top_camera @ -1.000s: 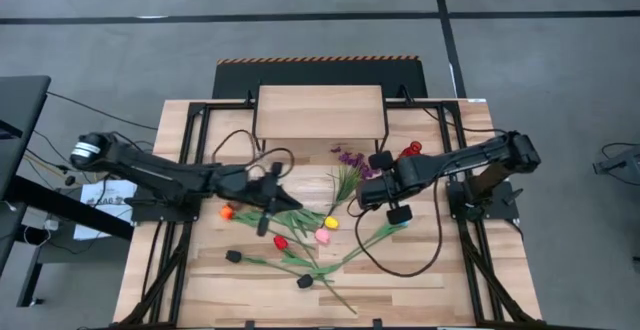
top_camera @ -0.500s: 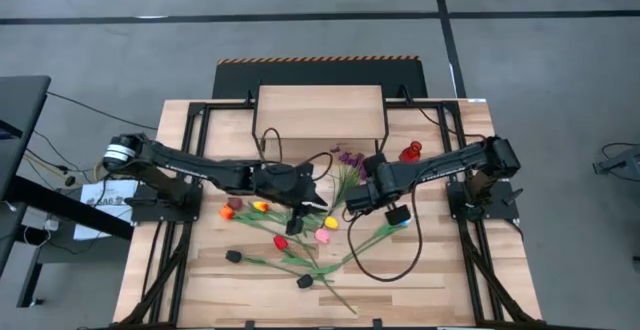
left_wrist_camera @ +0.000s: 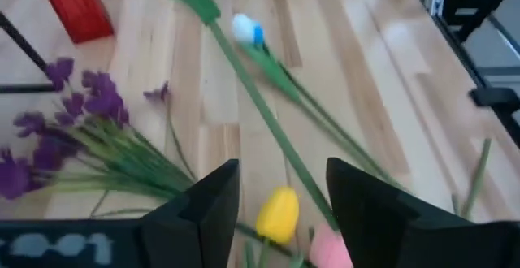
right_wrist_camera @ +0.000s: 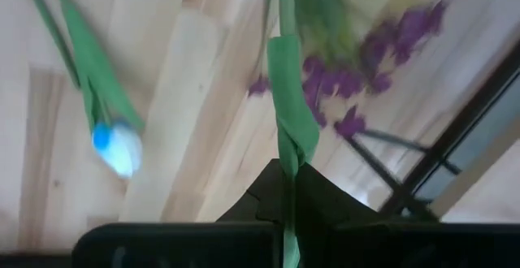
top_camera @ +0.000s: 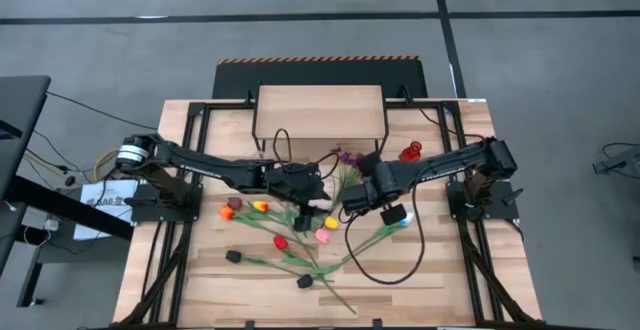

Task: Pick and place flowers into a vace then onto a shelf
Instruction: Put the top white flower into the red vase

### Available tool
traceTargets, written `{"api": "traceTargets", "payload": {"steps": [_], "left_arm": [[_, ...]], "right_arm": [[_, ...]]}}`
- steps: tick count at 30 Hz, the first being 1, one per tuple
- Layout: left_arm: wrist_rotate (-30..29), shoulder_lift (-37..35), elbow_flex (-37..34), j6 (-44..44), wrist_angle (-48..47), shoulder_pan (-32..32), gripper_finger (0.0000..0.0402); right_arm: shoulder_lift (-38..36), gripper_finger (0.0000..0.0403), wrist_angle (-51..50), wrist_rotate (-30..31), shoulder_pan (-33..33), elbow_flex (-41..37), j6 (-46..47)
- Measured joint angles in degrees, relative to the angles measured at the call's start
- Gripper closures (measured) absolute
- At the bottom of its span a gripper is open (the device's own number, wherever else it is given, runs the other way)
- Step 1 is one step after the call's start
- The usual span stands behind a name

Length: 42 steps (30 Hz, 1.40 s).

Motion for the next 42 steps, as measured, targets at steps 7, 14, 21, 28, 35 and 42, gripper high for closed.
{"api": "traceTargets", "payload": {"steps": [7, 14, 21, 28, 35, 42], "left_arm": [[1.1, 0.6, 0.1, 0.2, 0.7, 0.0, 0.0223], [1.1, 0.6, 0.1, 0.3, 0.2, 0.2, 0.0223], [-0.2, 0.6, 0.1, 0.2, -0.2, 0.6, 0.0257], [-0.1, 0.6, 0.1, 0.4, -0.3, 2.2, 0.0381], [0.0, 0.6, 0.1, 2.6, -0.8, 2.4, 0.0399], [0.0, 0.6, 0.1, 2.7, -1.2, 2.3, 0.0401]], "right_arm": [[0.0, 0.04, -0.7, 1.5, 0.0, 0.4, -0.1], [0.0, 0.0399, -0.3, 2.6, 0.0, 0.4, -0.1], [0.0, 0.0399, -0.2, 2.6, 0.0, 0.4, -0.1], [0.0, 0.04, 0.0, 2.6, 0.0, 0.4, -0.1], [0.0, 0.0398, 0.3, 2.5, 0.0, 0.4, 0.0], [0.0, 0.0375, 0.9, 3.6, 0.0, 0.4, 4.5]]}}
